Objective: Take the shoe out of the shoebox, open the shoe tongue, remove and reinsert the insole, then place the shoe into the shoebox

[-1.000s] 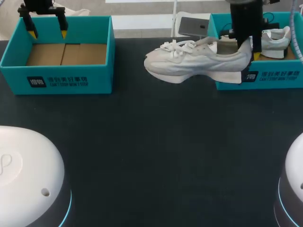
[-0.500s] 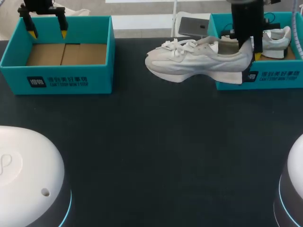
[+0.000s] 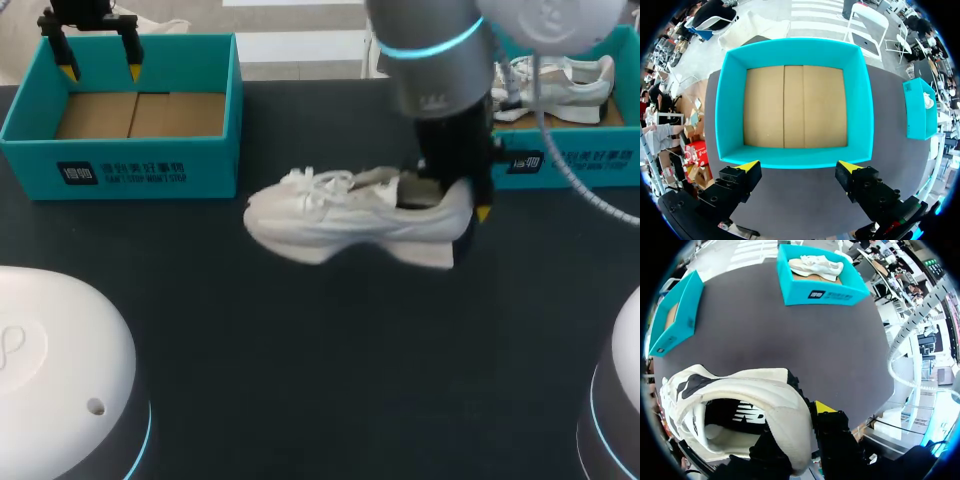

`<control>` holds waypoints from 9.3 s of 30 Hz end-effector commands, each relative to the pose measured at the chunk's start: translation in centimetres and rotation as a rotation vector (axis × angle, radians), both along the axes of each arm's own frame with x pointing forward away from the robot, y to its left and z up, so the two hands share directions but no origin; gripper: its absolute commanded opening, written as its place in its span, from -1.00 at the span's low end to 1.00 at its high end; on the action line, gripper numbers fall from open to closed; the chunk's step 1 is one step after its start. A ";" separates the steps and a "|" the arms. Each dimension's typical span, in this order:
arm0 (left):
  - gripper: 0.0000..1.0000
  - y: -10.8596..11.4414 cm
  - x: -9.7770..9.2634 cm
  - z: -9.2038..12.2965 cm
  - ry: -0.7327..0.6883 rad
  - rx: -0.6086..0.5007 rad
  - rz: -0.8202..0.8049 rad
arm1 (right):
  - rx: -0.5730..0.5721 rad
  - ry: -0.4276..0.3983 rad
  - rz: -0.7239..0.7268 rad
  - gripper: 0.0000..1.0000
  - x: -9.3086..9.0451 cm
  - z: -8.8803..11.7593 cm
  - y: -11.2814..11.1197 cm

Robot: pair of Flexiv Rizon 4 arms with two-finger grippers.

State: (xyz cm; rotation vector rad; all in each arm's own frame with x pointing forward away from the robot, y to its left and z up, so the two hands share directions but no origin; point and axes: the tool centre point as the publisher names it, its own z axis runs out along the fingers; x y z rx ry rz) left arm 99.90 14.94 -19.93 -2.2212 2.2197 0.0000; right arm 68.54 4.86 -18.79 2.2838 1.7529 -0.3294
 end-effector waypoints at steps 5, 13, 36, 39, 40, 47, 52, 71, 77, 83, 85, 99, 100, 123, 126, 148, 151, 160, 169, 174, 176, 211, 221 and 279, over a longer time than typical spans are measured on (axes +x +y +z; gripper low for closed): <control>1.00 0.0 0.0 0.0 0.000 0.000 0.000 | -0.107 -0.007 -0.035 -1.00 -1.9 -3.7 3.6; 1.00 0.0 0.0 0.0 0.000 0.000 0.000 | -0.039 0.004 -0.027 -1.00 -2.1 -9.9 4.6; 1.00 0.0 0.0 0.0 0.000 0.000 0.000 | -0.030 -0.075 0.093 -1.00 -0.6 -18.1 6.1; 1.00 0.0 0.0 0.0 0.000 0.000 0.000 | -0.023 -0.086 0.092 -1.00 -0.3 -19.0 6.1; 1.00 0.0 0.0 0.0 0.000 0.000 0.000 | -0.031 -0.090 0.098 -1.00 -0.2 -19.3 6.0; 1.00 0.0 0.0 0.0 0.000 0.000 0.000 | -0.054 -0.102 0.072 1.00 0.0 -19.7 5.3; 1.00 0.0 0.0 0.0 0.000 0.000 0.000 | -0.029 -0.146 0.086 1.00 0.0 -16.4 4.9; 1.00 0.0 0.0 0.0 0.000 0.000 0.000 | 0.135 -0.114 0.601 1.00 -0.1 -7.3 6.2; 1.00 0.0 0.0 0.0 0.000 0.000 0.000 | 0.135 -0.114 0.601 1.00 -0.1 -7.3 6.2; 1.00 0.0 0.0 0.0 0.000 0.000 0.000 | 0.159 -0.114 0.721 1.00 -0.2 -7.5 6.4; 1.00 0.0 0.0 0.0 0.000 0.000 0.000 | 0.220 -0.135 0.931 1.00 -0.7 -7.5 6.1; 1.00 0.0 0.0 0.0 0.000 0.000 0.000 | 0.421 0.042 1.630 1.00 -1.7 -5.9 5.4; 1.00 0.0 0.0 0.0 0.000 0.000 0.000 | 0.421 0.042 1.630 1.00 -1.7 -5.9 5.4; 1.00 0.0 0.0 0.0 0.000 0.000 0.000 | 0.740 -0.386 1.708 1.00 -2.4 -10.1 -0.4; 1.00 0.0 0.0 0.0 0.000 0.000 0.000 | 0.764 -0.410 1.702 1.00 -2.3 -11.4 -1.1; 1.00 0.0 0.0 0.0 0.000 0.000 0.000 | 0.884 -0.518 1.725 1.00 -0.9 -16.7 -1.3; 1.00 0.0 0.0 0.0 0.000 0.000 0.000 | 0.884 -0.518 1.725 1.00 -0.9 -16.7 -1.3; 1.00 0.0 0.0 0.0 0.000 0.000 0.000 | 0.937 -0.597 1.744 1.00 -0.1 -19.2 1.0; 1.00 0.0 0.0 0.0 0.000 0.000 0.000 | 0.939 -0.618 1.774 1.00 1.9 -20.9 4.5; 1.00 0.0 0.0 0.0 0.000 0.000 0.000 | 0.941 -0.645 1.770 1.00 2.4 -21.4 5.8; 1.00 0.0 0.0 0.0 0.000 0.000 0.000 | 0.956 -0.657 1.765 1.00 2.4 -21.8 6.5; 1.00 0.0 0.0 0.0 0.000 0.000 0.000 | 0.980 -0.663 1.774 -1.00 2.2 -23.3 7.7; 1.00 0.0 0.0 0.0 0.000 0.000 0.000 | 1.005 -0.634 1.782 -1.00 2.5 -23.7 7.4; 1.00 -24.8 -24.9 -6.3 0.029 0.161 0.211 | 1.005 -0.634 1.782 -1.00 2.5 -23.7 7.4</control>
